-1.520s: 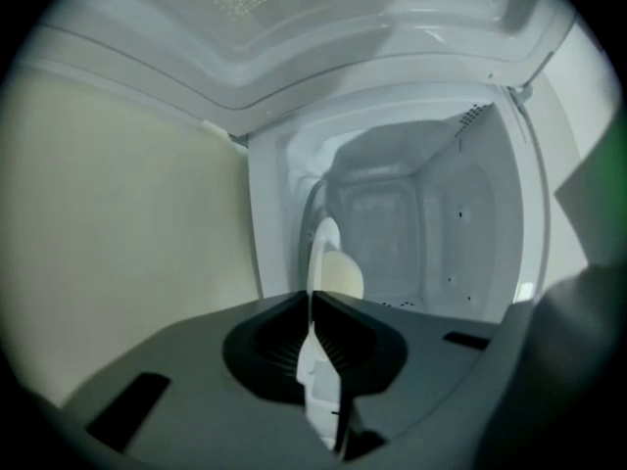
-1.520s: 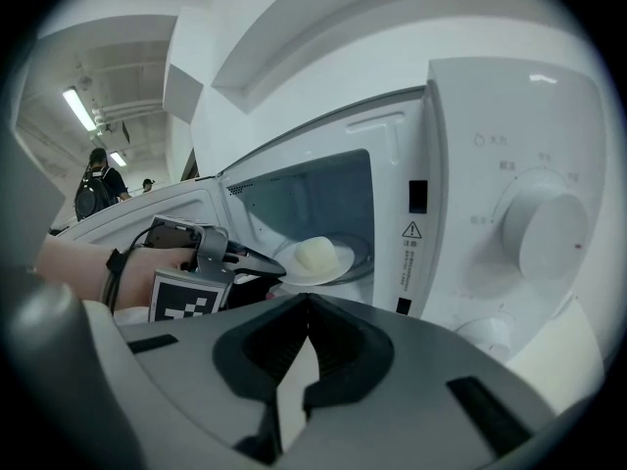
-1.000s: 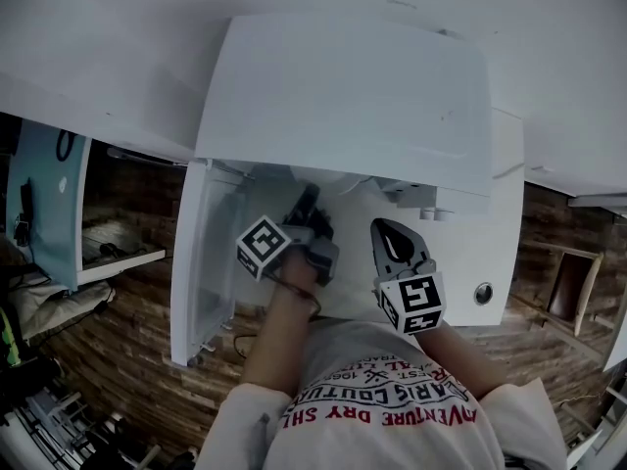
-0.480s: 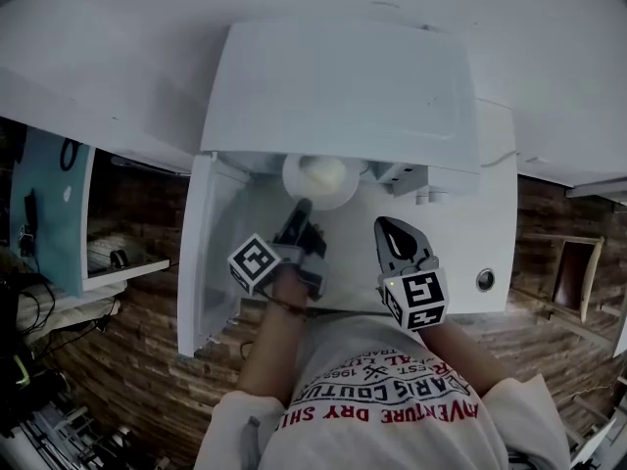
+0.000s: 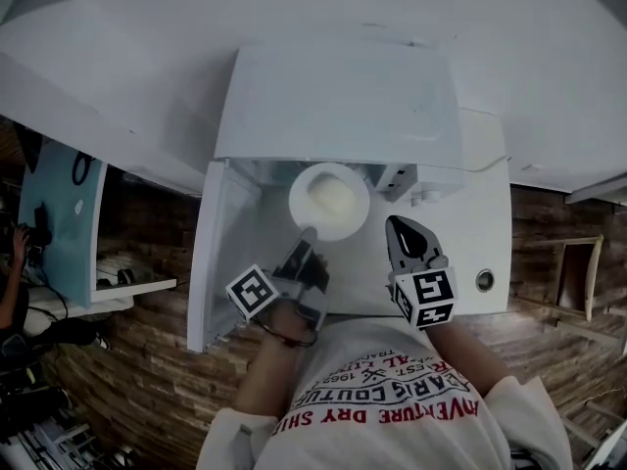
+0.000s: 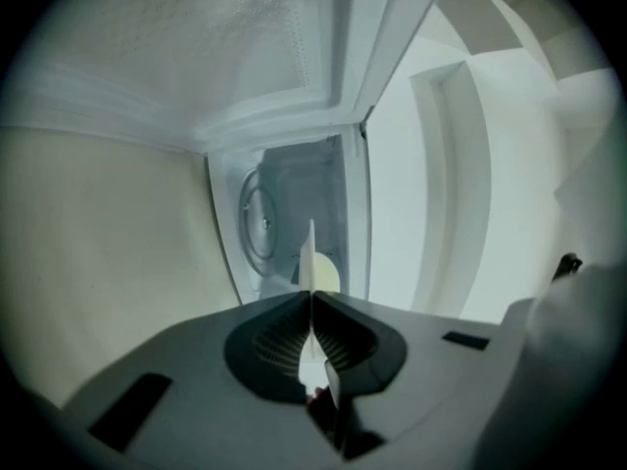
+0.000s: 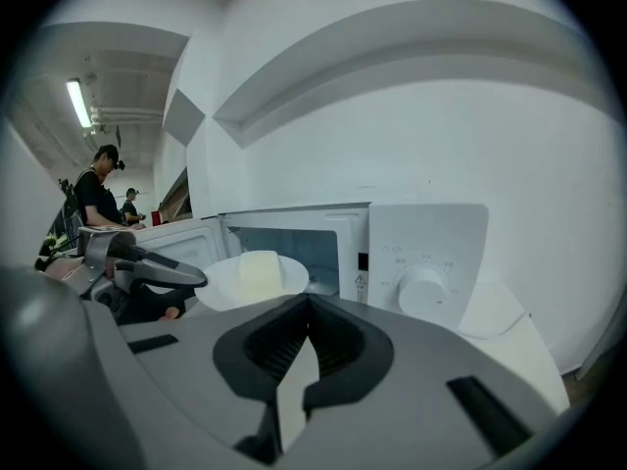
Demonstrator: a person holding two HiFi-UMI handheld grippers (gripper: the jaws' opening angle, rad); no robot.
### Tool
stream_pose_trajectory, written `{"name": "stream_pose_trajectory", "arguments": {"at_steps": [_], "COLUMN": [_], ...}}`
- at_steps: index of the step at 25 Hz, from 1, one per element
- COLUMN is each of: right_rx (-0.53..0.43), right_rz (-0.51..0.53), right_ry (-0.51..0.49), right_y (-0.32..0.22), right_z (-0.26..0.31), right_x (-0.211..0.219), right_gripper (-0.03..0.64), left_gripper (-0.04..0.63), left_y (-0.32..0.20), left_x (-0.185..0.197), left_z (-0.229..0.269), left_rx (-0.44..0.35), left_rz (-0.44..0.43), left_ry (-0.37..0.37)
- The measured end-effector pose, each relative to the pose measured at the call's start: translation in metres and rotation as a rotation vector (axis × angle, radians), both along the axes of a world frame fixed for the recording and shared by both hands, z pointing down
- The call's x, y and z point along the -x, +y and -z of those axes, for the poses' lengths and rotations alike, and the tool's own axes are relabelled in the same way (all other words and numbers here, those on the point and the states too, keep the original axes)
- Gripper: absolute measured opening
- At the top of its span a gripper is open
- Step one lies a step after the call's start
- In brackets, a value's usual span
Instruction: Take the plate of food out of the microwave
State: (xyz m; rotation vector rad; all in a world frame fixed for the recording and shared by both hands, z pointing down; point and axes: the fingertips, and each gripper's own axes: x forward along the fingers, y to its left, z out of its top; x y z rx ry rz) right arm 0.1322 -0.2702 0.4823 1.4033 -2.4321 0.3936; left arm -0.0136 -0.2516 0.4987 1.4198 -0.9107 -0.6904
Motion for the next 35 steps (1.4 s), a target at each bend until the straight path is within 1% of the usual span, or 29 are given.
{"name": "stream_pose_trajectory", "arguments": {"at_steps": [6,8,11,16,24,35], "right_rx": [-0.077,-0.1,-0.125,-0.137,-0.153,-0.177], "right_rz": [-0.012,-0.017,-0.01,-0.007,-0.012,-0.017], "right_ry": [-0.016,-0.03,-0.033,-0.056,-0.083,-0.076], "right_y": [-0.01,-0.013,-0.014,-0.013,-0.012,-0.017], "right_z": [0.033,0.046,0.059,0.069,0.077,0.085], "right_x": [-0.011,-0.012,-0.013,-0.014,-0.015,-0.019], "right_gripper": [0.009,0.009,0.009,0.009,0.011,0.009], "left_gripper": [0.014,0.014,0.014,0.014,0.014,0.014], "left_y": [0.014,0.016,0.022,0.025,0.017,0.006], "left_x": [-0.007,-0.008,-0.01,-0.012,-0.015,-0.015], "left_z": [0.039,0.051,0.063,0.078,0.094,0.102], "left_rx": [-0.063,-0.075,-0.084,-0.109,-0.155,-0.178], "left_rz": [-0.021,-0.026,-0.035,-0.038,-0.043,-0.031], "left_ry": [0.029,0.043,0.038,0.063,0.05,0.066]}}
